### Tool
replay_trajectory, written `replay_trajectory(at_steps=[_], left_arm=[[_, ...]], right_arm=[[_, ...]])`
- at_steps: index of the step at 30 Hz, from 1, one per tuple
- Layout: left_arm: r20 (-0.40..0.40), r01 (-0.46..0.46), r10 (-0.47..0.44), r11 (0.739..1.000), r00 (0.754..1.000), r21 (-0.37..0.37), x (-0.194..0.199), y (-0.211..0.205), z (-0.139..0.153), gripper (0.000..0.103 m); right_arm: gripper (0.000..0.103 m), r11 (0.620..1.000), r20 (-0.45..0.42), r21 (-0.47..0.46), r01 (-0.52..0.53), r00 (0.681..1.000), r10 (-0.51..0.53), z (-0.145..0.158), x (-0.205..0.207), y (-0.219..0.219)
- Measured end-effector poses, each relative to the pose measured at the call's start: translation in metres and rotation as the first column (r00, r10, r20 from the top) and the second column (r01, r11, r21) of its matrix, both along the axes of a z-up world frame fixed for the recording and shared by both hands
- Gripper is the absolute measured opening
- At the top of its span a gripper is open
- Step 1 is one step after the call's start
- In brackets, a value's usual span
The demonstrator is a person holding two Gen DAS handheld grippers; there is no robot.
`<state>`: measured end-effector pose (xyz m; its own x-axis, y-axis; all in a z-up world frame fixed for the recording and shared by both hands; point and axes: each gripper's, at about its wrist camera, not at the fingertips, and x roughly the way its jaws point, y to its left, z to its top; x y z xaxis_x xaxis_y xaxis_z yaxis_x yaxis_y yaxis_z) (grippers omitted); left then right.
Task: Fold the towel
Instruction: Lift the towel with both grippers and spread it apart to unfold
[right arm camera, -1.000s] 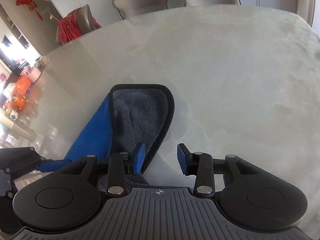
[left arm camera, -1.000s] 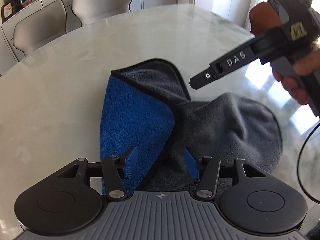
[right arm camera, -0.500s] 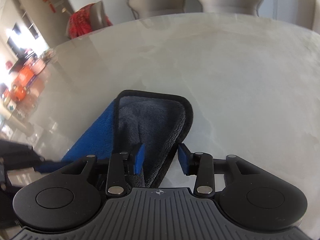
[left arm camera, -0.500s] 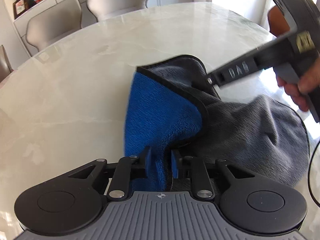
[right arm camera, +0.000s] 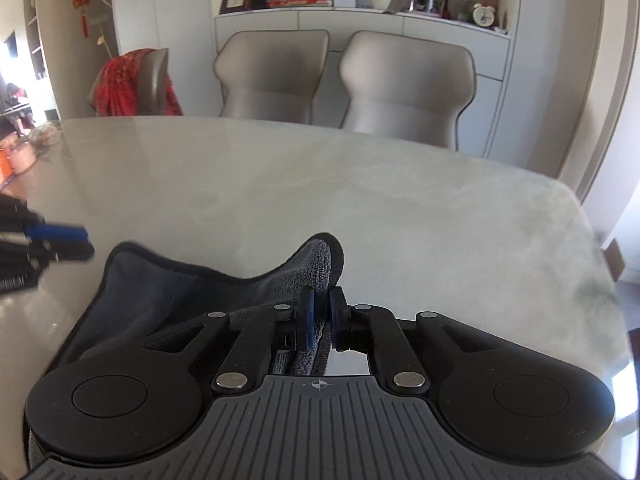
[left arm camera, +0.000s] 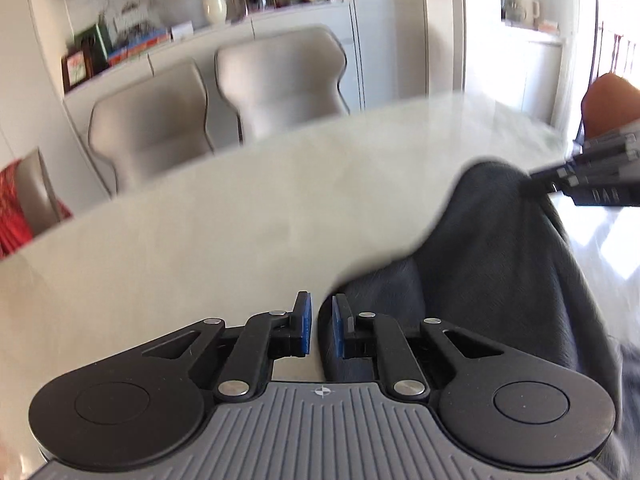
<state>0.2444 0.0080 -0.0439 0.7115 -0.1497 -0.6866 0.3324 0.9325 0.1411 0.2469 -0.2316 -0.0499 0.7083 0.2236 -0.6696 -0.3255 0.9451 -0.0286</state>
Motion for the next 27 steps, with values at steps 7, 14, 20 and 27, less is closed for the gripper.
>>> replay_trajectory(at_steps=[7,14,20,27], left_arm=[[-0.027,0.015,-0.016,0.999,1.0,-0.039,0.043,-0.015,0.005,0.011],[-0.17,-0.037,0.024,0.997,0.985,-0.072,0.044,-0.009,-0.036,0.015],[-0.249,-0.183,0.14,0.971,0.958,-0.156,0.052,0.012,-0.054,0.037],[-0.319,-0.265,0.201,0.949,0.926,-0.172,0.061,0.02,-0.067,0.058]], right_arm=[[0.013,0.994,-0.046,-0.103,0.034,0.998,-0.039,-0.005,0.039,-0.015],[0.039,0.99,-0.095,-0.138,0.003,0.995,-0.016,-0.012,0.045,-0.022],[0.039,0.995,-0.139,-0.089,-0.046,0.99,0.033,-0.017,0.068,-0.025],[0.039,0.989,-0.164,-0.139,-0.057,0.986,0.034,-0.039,0.095,-0.018]])
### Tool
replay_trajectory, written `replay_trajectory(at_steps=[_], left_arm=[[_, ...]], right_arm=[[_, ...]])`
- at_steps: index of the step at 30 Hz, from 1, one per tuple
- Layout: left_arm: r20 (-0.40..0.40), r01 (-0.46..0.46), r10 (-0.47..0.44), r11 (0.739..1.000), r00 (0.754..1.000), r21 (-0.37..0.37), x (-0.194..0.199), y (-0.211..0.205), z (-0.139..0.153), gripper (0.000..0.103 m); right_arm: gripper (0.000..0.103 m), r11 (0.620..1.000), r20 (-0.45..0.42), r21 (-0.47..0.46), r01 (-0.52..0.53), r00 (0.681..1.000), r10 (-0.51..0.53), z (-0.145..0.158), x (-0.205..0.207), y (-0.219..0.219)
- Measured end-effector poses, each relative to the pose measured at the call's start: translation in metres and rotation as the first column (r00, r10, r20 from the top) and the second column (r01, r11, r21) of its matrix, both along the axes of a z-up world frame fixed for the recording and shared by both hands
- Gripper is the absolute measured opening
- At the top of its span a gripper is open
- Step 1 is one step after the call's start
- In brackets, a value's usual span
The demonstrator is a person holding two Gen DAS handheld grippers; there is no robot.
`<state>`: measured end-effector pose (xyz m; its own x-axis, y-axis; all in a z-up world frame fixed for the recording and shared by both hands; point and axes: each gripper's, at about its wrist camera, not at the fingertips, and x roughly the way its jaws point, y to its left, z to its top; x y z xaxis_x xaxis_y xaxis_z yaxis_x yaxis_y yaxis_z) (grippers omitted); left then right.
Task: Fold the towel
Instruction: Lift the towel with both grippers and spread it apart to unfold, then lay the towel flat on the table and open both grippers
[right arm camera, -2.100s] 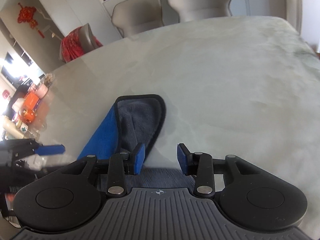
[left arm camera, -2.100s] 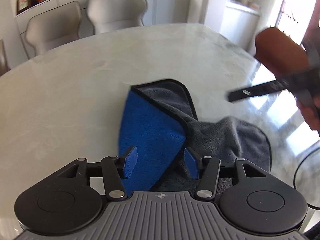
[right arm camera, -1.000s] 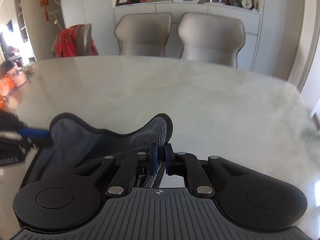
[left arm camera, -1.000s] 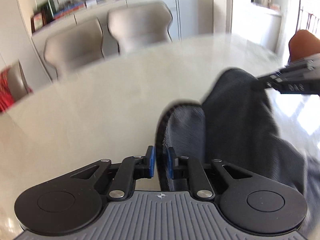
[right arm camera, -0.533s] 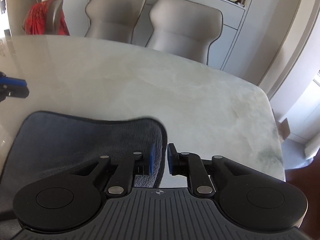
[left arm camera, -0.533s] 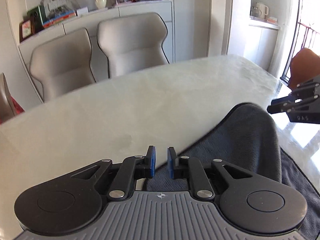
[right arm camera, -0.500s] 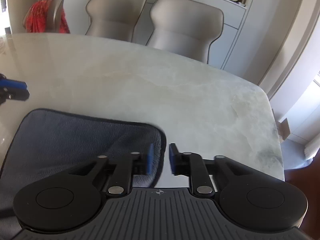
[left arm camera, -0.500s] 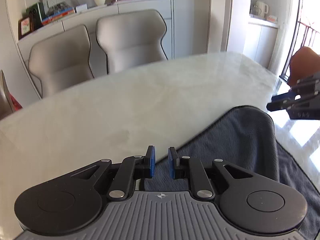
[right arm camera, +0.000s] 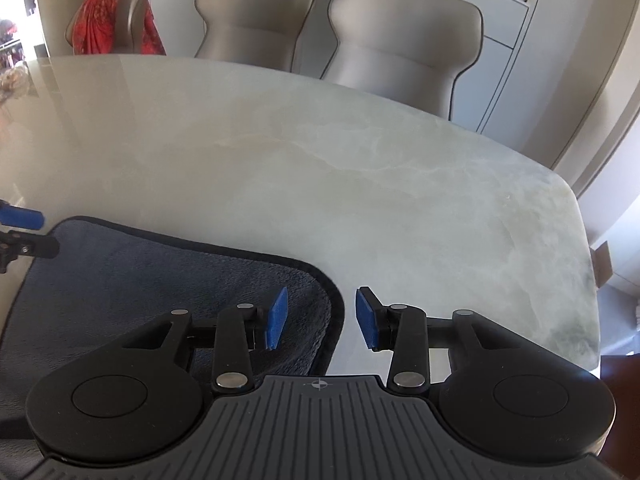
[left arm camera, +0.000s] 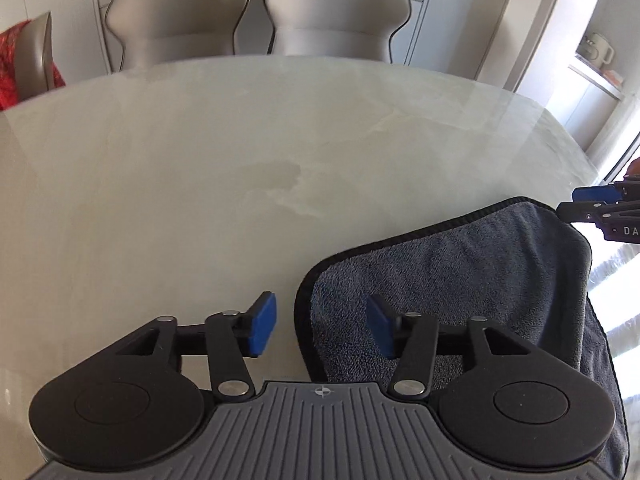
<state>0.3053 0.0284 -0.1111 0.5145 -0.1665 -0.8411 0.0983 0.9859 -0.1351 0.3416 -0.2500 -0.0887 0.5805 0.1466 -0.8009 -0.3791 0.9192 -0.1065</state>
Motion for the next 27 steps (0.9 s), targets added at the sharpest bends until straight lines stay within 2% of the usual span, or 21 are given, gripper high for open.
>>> replay_trajectory(at_steps=[4,9,11,12,14,15,16,17,21,25,27], left_arm=[[-0.02,-0.007,0.008,1.0,1.0,0.011,0.007,-0.005,-0.005,0.072],[-0.007,0.015,-0.015,0.993,1.0,0.114,0.006,-0.024,-0.009,0.071],[0.013,0.028,-0.029,0.993,0.999,0.112,0.004,-0.027,-0.008,0.055],[0.015,0.033,-0.035,0.994,0.999,0.109,0.004,-0.029,-0.007,0.052],[0.016,0.049,-0.051,0.994,0.999,0.097,0.005,-0.031,-0.005,0.032],[0.015,0.059,-0.061,0.994,0.998,0.09,0.005,-0.032,-0.004,0.026],[0.012,0.069,-0.07,0.994,0.997,0.08,0.005,-0.033,-0.003,0.013],[0.009,0.075,-0.076,0.995,0.997,0.065,0.006,-0.034,-0.003,0.007],[0.005,0.068,-0.069,0.997,0.998,0.032,0.008,-0.032,-0.002,0.006],[-0.008,0.044,-0.045,0.998,0.999,-0.038,0.011,-0.022,-0.002,0.006],[-0.015,0.029,-0.03,0.997,0.999,-0.072,0.012,-0.017,-0.002,0.005]], right_arm=[[0.039,1.0,-0.032,0.015,0.018,0.999,-0.018,-0.008,0.012,-0.002],[0.04,1.0,-0.055,0.025,0.017,0.998,-0.015,-0.015,0.015,0.0],[0.041,1.0,-0.072,0.019,0.01,0.997,-0.008,-0.019,0.016,0.001],[0.041,1.0,-0.076,0.017,0.007,0.997,-0.006,-0.019,0.016,0.001],[0.043,1.0,-0.072,0.012,0.0,0.997,0.001,-0.021,0.016,0.002],[0.044,1.0,-0.071,0.014,0.0,0.998,0.001,-0.022,0.016,0.001],[0.046,1.0,-0.071,0.017,0.003,0.997,-0.001,-0.022,0.017,0.001],[0.048,1.0,-0.074,0.023,0.009,0.997,-0.007,-0.022,0.018,-0.001],[0.052,0.998,-0.086,0.048,0.03,0.996,-0.026,-0.022,0.021,-0.005],[0.052,0.994,-0.097,0.107,0.016,0.995,-0.006,-0.024,0.022,-0.008],[0.042,0.991,-0.092,0.13,-0.015,0.995,0.027,-0.024,0.022,-0.007]])
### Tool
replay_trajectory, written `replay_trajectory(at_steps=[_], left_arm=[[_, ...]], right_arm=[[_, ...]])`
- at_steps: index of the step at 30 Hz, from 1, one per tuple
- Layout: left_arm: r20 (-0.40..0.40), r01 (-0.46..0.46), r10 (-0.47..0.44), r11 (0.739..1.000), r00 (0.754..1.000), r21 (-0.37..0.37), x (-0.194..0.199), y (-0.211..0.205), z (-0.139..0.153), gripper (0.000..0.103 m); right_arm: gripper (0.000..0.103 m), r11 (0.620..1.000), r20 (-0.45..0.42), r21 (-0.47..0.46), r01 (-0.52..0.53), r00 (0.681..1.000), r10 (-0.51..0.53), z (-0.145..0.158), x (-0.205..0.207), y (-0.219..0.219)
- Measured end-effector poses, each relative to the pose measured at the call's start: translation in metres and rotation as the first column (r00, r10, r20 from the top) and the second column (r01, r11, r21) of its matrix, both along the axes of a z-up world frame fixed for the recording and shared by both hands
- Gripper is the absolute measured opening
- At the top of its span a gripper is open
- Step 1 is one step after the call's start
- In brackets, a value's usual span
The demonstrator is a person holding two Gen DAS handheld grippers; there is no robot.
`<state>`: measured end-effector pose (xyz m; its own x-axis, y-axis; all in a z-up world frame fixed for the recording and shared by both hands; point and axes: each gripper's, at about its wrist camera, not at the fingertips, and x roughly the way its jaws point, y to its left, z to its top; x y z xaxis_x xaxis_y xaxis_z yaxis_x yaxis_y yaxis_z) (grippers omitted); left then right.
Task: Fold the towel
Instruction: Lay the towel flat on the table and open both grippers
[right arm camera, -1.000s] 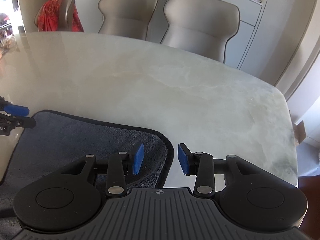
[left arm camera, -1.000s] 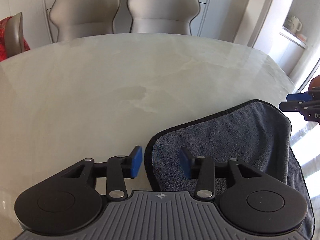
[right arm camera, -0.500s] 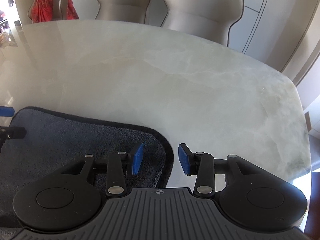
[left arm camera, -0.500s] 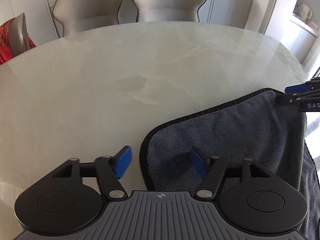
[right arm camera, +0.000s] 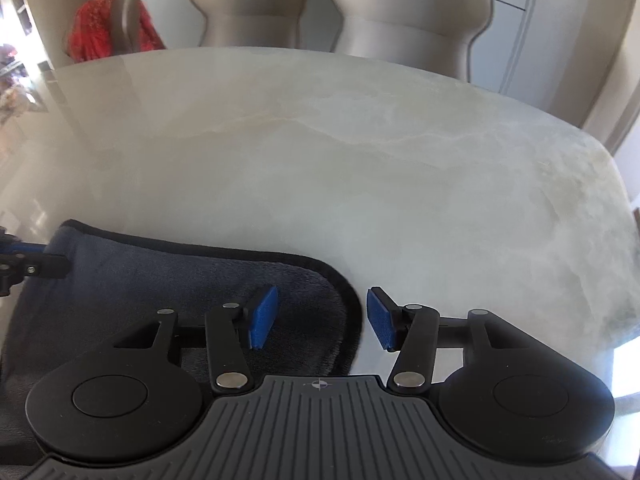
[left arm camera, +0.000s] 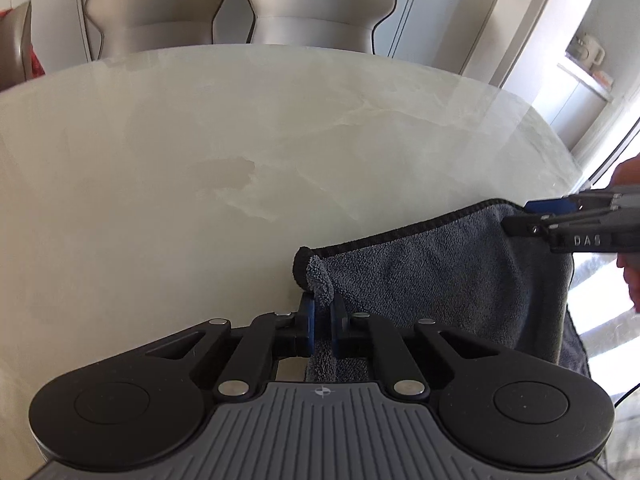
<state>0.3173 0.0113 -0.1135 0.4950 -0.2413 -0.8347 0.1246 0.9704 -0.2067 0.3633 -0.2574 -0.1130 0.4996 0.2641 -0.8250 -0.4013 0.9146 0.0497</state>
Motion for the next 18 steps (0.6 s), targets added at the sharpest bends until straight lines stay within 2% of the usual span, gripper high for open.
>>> replay_trajectory(at_steps=[1,2,5,9,14,18], left_arm=[[0.001,-0.004,0.004,1.0,1.0,-0.004,0.001,0.001,-0.001,0.005],[0.004,-0.007,0.007,1.0,1.0,-0.003,0.002,0.002,-0.001,0.005],[0.015,-0.007,0.007,1.0,1.0,0.02,0.008,0.001,-0.001,0.005],[0.031,0.007,-0.009,0.999,0.999,0.047,0.022,-0.003,0.002,0.005],[0.1,0.034,-0.047,0.992,0.994,0.125,0.049,-0.015,0.017,0.005],[0.144,0.045,-0.067,0.987,0.987,0.155,0.071,-0.021,0.028,0.005]], right_arm=[[0.024,1.0,0.003,0.007,-0.026,1.0,0.026,0.0,-0.001,0.002],[0.015,0.999,0.003,0.013,-0.047,0.999,0.047,0.001,-0.003,0.004],[0.011,0.998,0.039,0.017,-0.056,0.998,0.055,0.007,-0.007,0.006],[0.01,0.998,0.083,0.067,-0.019,0.996,0.014,0.019,-0.002,-0.002],[0.01,0.997,0.121,0.063,0.033,0.992,-0.041,0.027,0.012,-0.015],[0.01,0.996,0.135,0.068,0.064,0.988,-0.073,0.028,0.029,-0.021]])
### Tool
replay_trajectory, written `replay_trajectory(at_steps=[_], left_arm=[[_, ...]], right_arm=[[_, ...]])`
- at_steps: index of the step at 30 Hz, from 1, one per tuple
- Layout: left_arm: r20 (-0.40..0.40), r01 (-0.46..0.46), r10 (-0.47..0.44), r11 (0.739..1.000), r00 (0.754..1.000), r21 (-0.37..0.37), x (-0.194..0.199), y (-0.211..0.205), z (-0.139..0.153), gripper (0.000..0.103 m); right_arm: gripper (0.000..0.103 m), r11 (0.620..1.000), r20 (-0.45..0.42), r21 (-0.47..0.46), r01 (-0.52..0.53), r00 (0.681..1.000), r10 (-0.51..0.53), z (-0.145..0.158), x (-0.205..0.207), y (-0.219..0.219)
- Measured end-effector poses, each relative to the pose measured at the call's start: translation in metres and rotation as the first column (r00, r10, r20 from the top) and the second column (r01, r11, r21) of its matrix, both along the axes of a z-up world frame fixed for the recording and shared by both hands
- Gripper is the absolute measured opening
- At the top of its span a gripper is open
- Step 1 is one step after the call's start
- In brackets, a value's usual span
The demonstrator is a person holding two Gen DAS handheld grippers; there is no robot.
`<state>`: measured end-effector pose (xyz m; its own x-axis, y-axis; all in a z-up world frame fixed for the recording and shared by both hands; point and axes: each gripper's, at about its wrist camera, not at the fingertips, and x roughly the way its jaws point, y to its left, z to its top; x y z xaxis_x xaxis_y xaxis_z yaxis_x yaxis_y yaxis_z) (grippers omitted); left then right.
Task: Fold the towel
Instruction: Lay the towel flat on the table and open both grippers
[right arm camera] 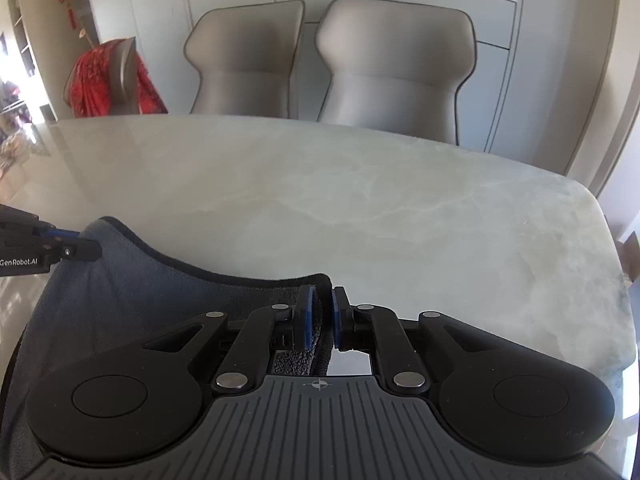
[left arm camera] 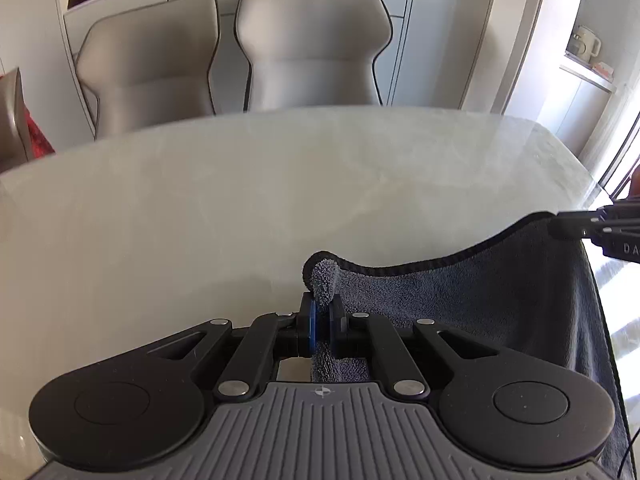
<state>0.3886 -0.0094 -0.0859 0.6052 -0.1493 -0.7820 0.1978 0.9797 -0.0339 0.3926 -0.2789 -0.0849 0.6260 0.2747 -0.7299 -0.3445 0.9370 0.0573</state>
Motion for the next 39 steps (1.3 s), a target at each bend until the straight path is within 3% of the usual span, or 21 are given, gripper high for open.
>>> replay_trajectory(at_steps=[6,7,9,10,14,16,19,23,29,33,39], left_arm=[[0.028,0.047,-0.049,0.997,0.998,0.063,0.025,-0.014,0.002,0.006],[0.028,0.052,-0.054,0.996,0.998,0.075,0.025,-0.016,0.002,0.01],[0.04,0.056,-0.061,0.992,0.997,0.112,0.021,-0.018,0.0,0.015],[0.046,0.056,-0.062,0.99,0.997,0.128,0.017,-0.018,0.001,0.021],[0.091,0.03,-0.049,0.978,0.995,0.207,-0.012,-0.008,0.012,0.057],[0.107,0.011,-0.037,0.973,0.994,0.232,-0.03,-0.002,0.017,0.06],[0.114,-0.02,-0.005,0.975,0.993,0.22,-0.074,0.011,0.025,0.063],[0.042,0.024,-0.028,0.994,0.999,0.108,-0.155,0.023,0.024,0.064],[-0.046,0.05,-0.046,0.994,0.998,0.097,-0.238,0.013,0.007,0.064],[-0.091,0.0,0.008,0.996,0.996,0.084,-0.266,0.015,0.003,0.065],[-0.143,-0.05,0.061,0.995,0.988,0.083,-0.266,0.02,-0.007,0.067]], right_arm=[[0.013,0.999,0.017,-0.027,0.031,0.999,-0.03,-0.002,0.023,-0.001],[0.015,0.999,0.011,-0.034,0.03,0.999,-0.03,-0.003,0.025,-0.001],[0.028,0.997,0.001,-0.061,0.039,0.999,-0.039,-0.004,0.021,0.001],[0.041,0.996,0.007,-0.074,0.048,0.999,-0.047,-0.003,0.017,0.001],[0.045,0.994,0.033,-0.093,0.063,0.998,-0.06,0.007,-0.019,-0.001],[0.05,0.996,0.01,-0.067,0.057,0.998,-0.056,0.01,-0.051,-0.002],[0.055,0.999,-0.032,-0.028,0.028,0.999,-0.028,0.009,-0.104,0.001],[0.055,1.0,-0.1,-0.006,-0.005,0.995,0.005,-0.001,-0.184,0.009],[0.055,0.997,-0.139,-0.031,0.067,0.988,-0.07,-0.008,-0.256,0.016],[0.055,0.986,-0.139,-0.047,0.157,0.977,-0.162,-0.01,-0.277,0.008],[0.055,0.973,-0.144,0.0,0.232,0.963,-0.229,-0.017,-0.284,0.001]])
